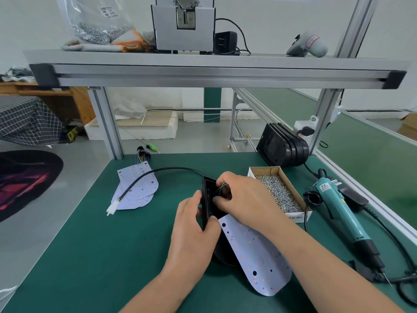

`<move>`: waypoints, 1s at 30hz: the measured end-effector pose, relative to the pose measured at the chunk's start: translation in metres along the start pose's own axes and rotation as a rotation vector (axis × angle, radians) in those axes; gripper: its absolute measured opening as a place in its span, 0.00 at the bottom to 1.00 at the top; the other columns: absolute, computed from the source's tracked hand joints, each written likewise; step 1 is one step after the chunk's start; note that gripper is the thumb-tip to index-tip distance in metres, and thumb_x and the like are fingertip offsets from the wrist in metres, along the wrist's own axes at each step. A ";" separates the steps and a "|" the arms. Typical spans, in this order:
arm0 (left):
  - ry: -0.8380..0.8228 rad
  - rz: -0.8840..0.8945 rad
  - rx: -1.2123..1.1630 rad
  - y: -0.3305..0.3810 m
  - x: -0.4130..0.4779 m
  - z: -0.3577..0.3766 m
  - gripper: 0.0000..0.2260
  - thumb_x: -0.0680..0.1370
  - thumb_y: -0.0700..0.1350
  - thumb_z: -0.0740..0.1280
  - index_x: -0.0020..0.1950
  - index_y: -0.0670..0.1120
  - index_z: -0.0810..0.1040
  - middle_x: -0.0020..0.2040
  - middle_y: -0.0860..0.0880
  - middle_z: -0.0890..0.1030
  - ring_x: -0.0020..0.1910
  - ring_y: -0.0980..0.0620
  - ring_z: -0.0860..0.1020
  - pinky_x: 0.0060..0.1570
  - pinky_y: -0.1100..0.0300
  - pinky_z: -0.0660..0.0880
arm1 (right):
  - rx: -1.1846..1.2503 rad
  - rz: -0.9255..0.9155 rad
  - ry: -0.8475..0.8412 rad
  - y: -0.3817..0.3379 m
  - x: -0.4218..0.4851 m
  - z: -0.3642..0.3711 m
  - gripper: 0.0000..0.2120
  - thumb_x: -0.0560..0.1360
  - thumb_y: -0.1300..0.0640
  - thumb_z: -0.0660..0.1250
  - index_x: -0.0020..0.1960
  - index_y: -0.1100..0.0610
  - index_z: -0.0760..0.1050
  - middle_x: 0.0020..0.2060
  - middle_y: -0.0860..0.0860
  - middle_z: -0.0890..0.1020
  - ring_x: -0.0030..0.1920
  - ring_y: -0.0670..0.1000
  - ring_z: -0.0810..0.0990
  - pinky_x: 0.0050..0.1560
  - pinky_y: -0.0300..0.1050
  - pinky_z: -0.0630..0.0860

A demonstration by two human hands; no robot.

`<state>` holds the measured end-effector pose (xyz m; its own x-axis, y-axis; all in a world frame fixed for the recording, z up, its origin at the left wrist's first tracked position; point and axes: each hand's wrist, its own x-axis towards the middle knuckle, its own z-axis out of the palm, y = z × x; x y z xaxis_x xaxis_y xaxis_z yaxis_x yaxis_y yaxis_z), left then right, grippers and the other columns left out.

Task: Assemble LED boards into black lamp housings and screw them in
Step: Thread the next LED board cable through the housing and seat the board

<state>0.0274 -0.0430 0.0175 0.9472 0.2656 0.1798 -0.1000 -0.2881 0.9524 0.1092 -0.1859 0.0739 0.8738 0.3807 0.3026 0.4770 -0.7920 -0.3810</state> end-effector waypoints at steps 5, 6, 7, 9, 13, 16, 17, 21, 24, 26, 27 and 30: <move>-0.014 -0.021 -0.004 -0.002 0.001 -0.001 0.33 0.70 0.61 0.64 0.77 0.62 0.70 0.61 0.70 0.74 0.64 0.64 0.75 0.65 0.52 0.78 | -0.009 0.031 -0.007 0.003 0.002 0.002 0.12 0.76 0.45 0.70 0.57 0.46 0.77 0.46 0.45 0.84 0.50 0.51 0.80 0.47 0.49 0.75; -0.016 -0.025 -0.004 -0.003 0.002 -0.001 0.34 0.70 0.61 0.64 0.77 0.62 0.70 0.61 0.70 0.74 0.63 0.64 0.76 0.65 0.52 0.78 | -0.014 0.031 -0.006 0.004 0.002 0.002 0.11 0.76 0.46 0.70 0.57 0.46 0.77 0.47 0.45 0.84 0.50 0.51 0.80 0.48 0.49 0.75; -0.016 -0.031 -0.003 -0.004 0.004 0.000 0.34 0.70 0.60 0.65 0.78 0.61 0.69 0.61 0.69 0.75 0.63 0.65 0.76 0.65 0.54 0.77 | -0.021 0.029 -0.004 0.005 0.002 0.002 0.11 0.76 0.47 0.70 0.57 0.46 0.77 0.47 0.45 0.84 0.51 0.52 0.80 0.48 0.49 0.75; -0.020 -0.046 0.010 -0.005 0.007 0.000 0.35 0.72 0.57 0.65 0.81 0.59 0.67 0.60 0.69 0.76 0.62 0.68 0.75 0.63 0.59 0.76 | -0.024 0.027 0.005 0.006 0.002 0.002 0.11 0.75 0.49 0.69 0.56 0.47 0.78 0.46 0.46 0.83 0.50 0.52 0.80 0.47 0.49 0.74; -0.057 -0.094 0.015 -0.010 0.014 -0.001 0.32 0.77 0.50 0.69 0.82 0.53 0.67 0.53 0.78 0.77 0.58 0.76 0.75 0.56 0.67 0.74 | 0.000 0.020 0.025 0.008 0.002 0.005 0.11 0.74 0.52 0.69 0.56 0.48 0.78 0.44 0.48 0.80 0.46 0.51 0.77 0.46 0.49 0.72; -0.072 -0.107 0.023 -0.012 0.016 0.000 0.33 0.75 0.51 0.67 0.82 0.52 0.67 0.52 0.84 0.73 0.57 0.77 0.74 0.61 0.60 0.78 | -0.034 0.006 0.012 0.010 0.002 0.010 0.10 0.75 0.50 0.68 0.56 0.47 0.77 0.40 0.48 0.78 0.43 0.52 0.76 0.44 0.50 0.72; -0.074 -0.105 0.023 -0.013 0.016 0.000 0.34 0.74 0.52 0.66 0.81 0.52 0.68 0.52 0.85 0.73 0.57 0.77 0.74 0.60 0.62 0.77 | -0.062 0.000 0.021 0.010 0.002 0.011 0.09 0.76 0.49 0.68 0.56 0.47 0.76 0.39 0.47 0.77 0.43 0.52 0.76 0.42 0.50 0.71; -0.062 -0.117 0.004 -0.015 0.016 0.001 0.37 0.72 0.54 0.64 0.83 0.53 0.66 0.54 0.78 0.77 0.59 0.79 0.72 0.59 0.68 0.72 | -0.146 -0.013 0.071 0.011 0.001 0.015 0.08 0.76 0.47 0.67 0.53 0.47 0.73 0.34 0.47 0.76 0.39 0.52 0.75 0.37 0.50 0.66; -0.052 -0.118 0.000 -0.014 0.015 0.001 0.37 0.72 0.55 0.64 0.83 0.53 0.65 0.57 0.75 0.75 0.59 0.80 0.72 0.66 0.61 0.76 | -0.075 -0.005 0.029 0.012 0.002 0.016 0.08 0.75 0.49 0.67 0.53 0.47 0.74 0.35 0.47 0.77 0.40 0.53 0.76 0.40 0.51 0.71; -0.046 -0.110 0.003 -0.013 0.015 0.001 0.37 0.73 0.54 0.64 0.83 0.53 0.65 0.57 0.73 0.74 0.59 0.80 0.71 0.62 0.66 0.74 | -0.059 0.000 -0.001 0.013 0.003 0.017 0.07 0.74 0.49 0.67 0.52 0.45 0.76 0.38 0.47 0.77 0.41 0.53 0.77 0.42 0.50 0.74; -0.047 -0.106 0.006 -0.013 0.015 0.001 0.36 0.73 0.54 0.64 0.83 0.53 0.66 0.57 0.73 0.75 0.58 0.80 0.71 0.58 0.70 0.72 | -0.059 0.003 -0.015 0.013 0.004 0.018 0.07 0.74 0.49 0.67 0.52 0.44 0.77 0.40 0.47 0.77 0.42 0.53 0.77 0.43 0.50 0.75; -0.058 -0.099 0.000 -0.013 0.014 0.001 0.36 0.73 0.54 0.64 0.83 0.54 0.66 0.57 0.73 0.74 0.59 0.79 0.72 0.56 0.73 0.68 | -0.059 0.008 -0.037 0.014 0.005 0.021 0.07 0.75 0.49 0.65 0.52 0.44 0.79 0.41 0.46 0.76 0.43 0.53 0.78 0.43 0.51 0.76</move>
<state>0.0421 -0.0365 0.0070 0.9686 0.2385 0.0706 -0.0055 -0.2634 0.9647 0.1225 -0.1846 0.0519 0.8808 0.3910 0.2671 0.4648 -0.8214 -0.3305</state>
